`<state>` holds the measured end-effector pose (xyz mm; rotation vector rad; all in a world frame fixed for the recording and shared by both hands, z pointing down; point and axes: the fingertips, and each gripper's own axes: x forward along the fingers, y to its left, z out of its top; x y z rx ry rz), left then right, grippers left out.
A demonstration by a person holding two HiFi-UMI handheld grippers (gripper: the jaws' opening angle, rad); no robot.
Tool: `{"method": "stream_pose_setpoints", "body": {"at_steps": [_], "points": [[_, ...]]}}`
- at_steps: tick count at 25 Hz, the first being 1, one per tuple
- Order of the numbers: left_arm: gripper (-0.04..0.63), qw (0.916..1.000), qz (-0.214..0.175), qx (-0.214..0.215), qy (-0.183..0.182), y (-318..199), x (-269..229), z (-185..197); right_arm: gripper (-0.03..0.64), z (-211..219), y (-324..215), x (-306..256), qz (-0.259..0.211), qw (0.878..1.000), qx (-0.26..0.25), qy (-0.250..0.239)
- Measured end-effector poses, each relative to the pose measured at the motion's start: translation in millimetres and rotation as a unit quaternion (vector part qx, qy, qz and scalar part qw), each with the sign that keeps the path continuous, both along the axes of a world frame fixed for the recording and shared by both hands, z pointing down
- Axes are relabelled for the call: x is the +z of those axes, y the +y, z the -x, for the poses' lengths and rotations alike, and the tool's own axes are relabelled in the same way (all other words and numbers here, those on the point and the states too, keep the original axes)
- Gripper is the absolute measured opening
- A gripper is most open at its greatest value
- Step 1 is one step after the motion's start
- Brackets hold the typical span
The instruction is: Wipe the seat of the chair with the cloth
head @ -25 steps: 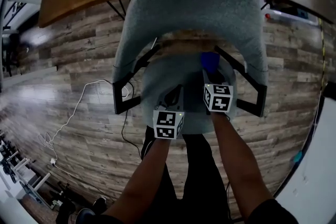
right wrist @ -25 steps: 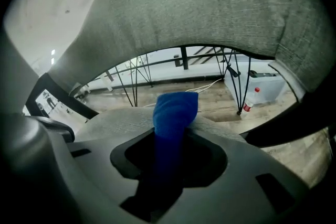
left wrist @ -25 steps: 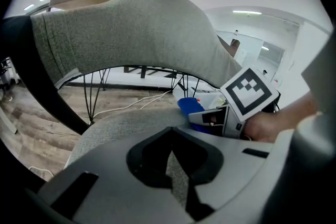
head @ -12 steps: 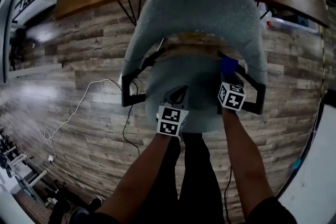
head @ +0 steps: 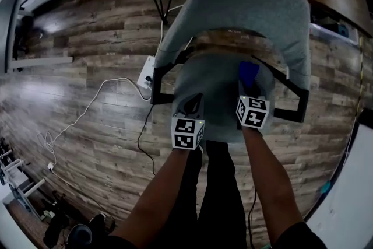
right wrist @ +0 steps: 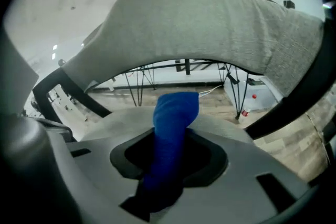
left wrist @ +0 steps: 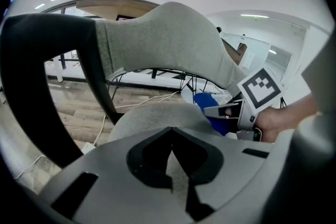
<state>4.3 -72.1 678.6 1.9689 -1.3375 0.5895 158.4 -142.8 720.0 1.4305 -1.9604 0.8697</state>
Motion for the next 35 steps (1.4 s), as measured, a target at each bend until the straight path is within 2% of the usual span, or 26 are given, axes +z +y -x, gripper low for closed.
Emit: {"method": "stream_pose_setpoints", "body": {"at_steps": [9,16,24,30,35], "points": [[0.002,0.9996,-0.001,-0.029,-0.003,37,-2,46,0.141,140,35,2,0.023,0.995,-0.08,-0.051],[0.002,0.9983,0.016,-0.054,-0.014,62,17,77,0.14,200,52,11,0.038,0.991,-0.109,-0.068],[0.002,0.998,0.022,-0.059,-0.006,67,12,85,0.14,205,62,23,0.039,0.992,-0.108,-0.05],[0.002,0.9983,0.025,-0.053,-0.002,70,14,79,0.14,188,61,24,0.033,0.994,-0.093,-0.043],[0.002,0.9972,0.022,-0.067,0.025,66,6,74,0.14,159,61,24,0.03,0.997,-0.064,-0.026]]}}
